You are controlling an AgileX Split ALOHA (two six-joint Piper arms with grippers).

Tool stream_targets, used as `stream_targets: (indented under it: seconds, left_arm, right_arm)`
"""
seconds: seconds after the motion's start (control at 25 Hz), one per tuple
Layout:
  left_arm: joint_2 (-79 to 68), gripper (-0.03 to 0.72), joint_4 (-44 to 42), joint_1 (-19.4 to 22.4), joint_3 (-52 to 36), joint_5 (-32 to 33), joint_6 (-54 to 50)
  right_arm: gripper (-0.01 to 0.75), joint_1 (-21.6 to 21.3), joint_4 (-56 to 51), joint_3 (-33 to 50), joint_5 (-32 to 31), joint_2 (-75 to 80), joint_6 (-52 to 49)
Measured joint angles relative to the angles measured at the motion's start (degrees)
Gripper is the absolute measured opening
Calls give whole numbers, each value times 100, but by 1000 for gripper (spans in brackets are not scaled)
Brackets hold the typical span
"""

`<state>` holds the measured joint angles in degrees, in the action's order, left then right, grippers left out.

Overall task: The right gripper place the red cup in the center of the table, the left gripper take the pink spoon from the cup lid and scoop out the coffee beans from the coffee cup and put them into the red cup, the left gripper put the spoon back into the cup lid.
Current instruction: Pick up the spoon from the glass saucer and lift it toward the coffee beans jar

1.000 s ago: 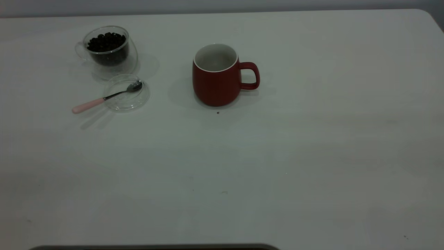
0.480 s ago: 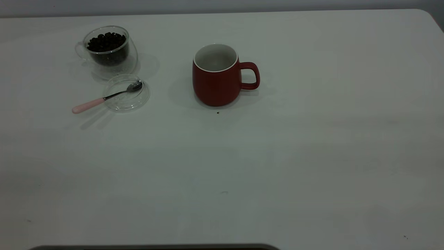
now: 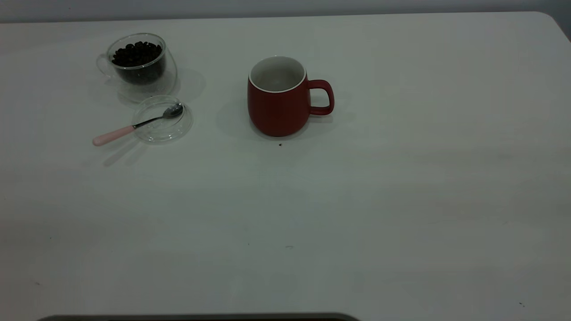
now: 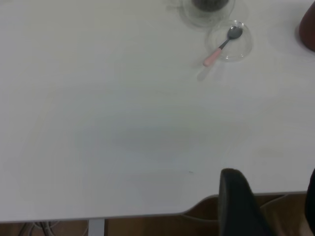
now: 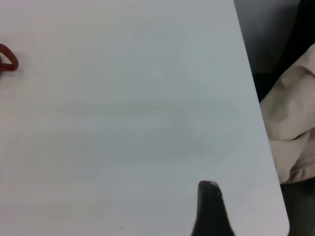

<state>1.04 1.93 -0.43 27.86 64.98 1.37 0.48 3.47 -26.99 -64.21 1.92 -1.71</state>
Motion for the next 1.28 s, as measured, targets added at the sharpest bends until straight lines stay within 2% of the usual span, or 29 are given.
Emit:
stream_targets:
  seconds: [0.2,0.64,0.88,1.12,1.28]
  left_arm:
    - [-599,394,13,0,68,-166,-82]
    - [-4761,394,24,0,634,-2584,-1159]
    - [-7047,394,159,65,1279,-3475,-1384]
    - [-8698,394,669,1030,1927,-3623,-1027]
    - [-9709,394,1647,1732,2061,-3629,-137]
  right_arm:
    - [546,0,0,0,0,0,0]
    - [546,0,0,0,0,0,0]
    - [546,0,0,0,0,0,0]
    - [546,0,0,0,0,0,0]
    - [546,0,0,0,0,0,0]
